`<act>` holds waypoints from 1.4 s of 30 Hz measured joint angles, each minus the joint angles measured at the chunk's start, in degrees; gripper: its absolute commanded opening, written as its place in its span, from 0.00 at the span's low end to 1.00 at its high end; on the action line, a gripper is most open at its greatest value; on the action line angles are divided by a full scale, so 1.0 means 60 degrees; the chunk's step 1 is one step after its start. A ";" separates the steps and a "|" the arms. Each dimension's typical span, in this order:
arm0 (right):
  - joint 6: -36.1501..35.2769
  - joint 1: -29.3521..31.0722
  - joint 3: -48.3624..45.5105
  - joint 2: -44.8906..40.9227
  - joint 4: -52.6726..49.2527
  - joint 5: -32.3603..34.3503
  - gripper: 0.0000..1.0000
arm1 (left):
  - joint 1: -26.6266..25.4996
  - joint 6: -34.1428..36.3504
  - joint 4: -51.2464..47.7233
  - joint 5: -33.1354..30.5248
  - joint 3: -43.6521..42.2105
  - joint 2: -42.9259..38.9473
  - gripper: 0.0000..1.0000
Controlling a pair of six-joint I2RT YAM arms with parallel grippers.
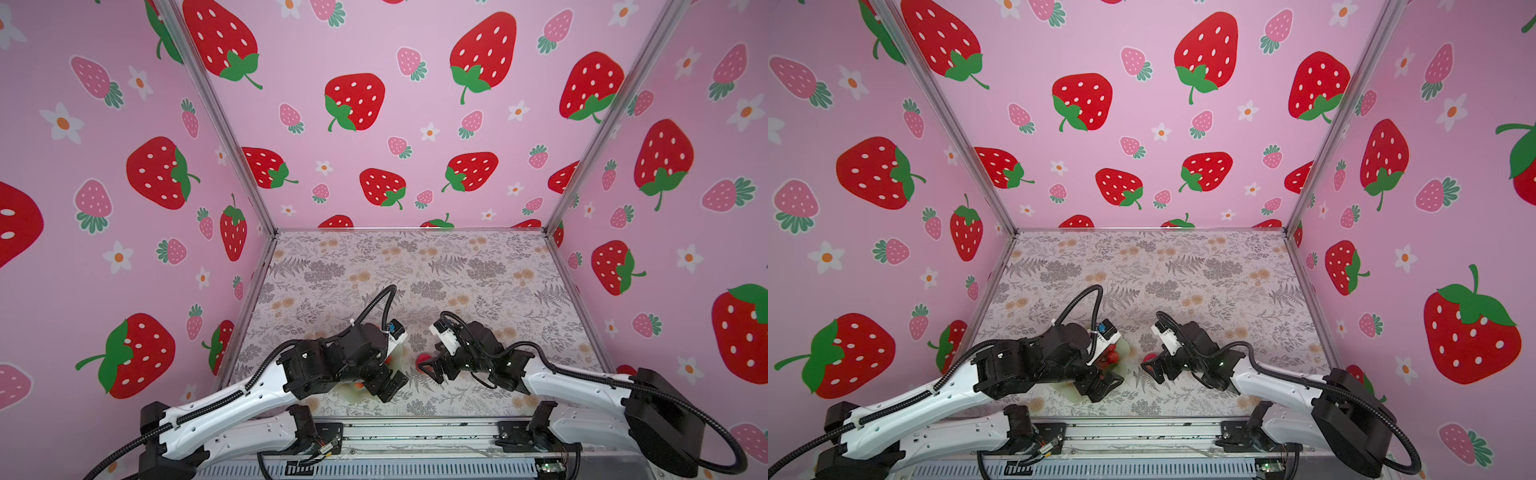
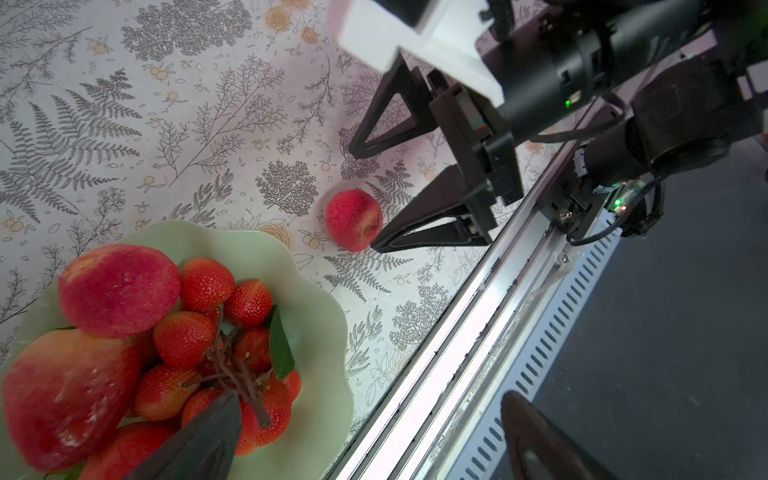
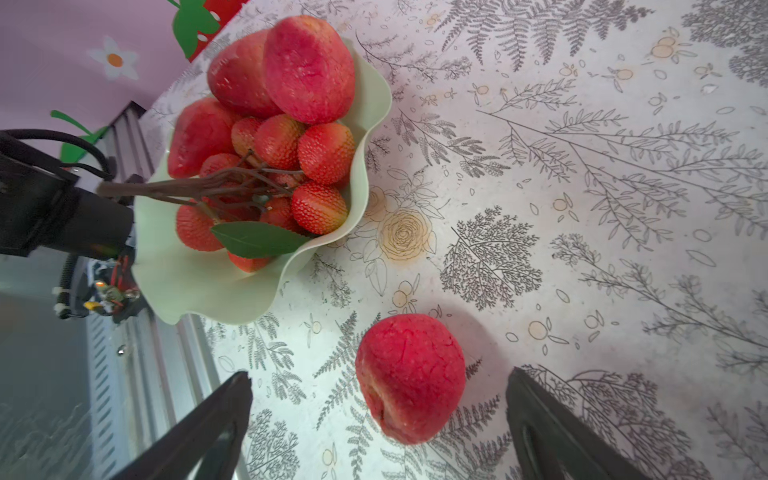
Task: Place and organize the fake fruits in the fruit bowl
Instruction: 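Grasp the red peach with the right gripper while the left arm draws back, then lift the red peach into the green bowl and open the right gripper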
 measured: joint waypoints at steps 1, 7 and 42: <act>-0.0022 0.0040 0.0117 0.0204 -0.0069 0.0131 0.93 | -0.0055 0.0004 -0.0007 -0.0051 0.0000 0.0018 0.99; -0.0102 0.0426 0.0743 0.1322 -0.0288 0.0663 0.89 | -0.0113 0.0095 0.0000 -0.0525 -0.0022 -0.0004 0.99; -0.0310 0.0648 0.1366 0.0484 -0.0874 0.1191 0.43 | -0.0117 -0.0299 -0.1005 -0.3158 -0.0044 -0.0390 0.99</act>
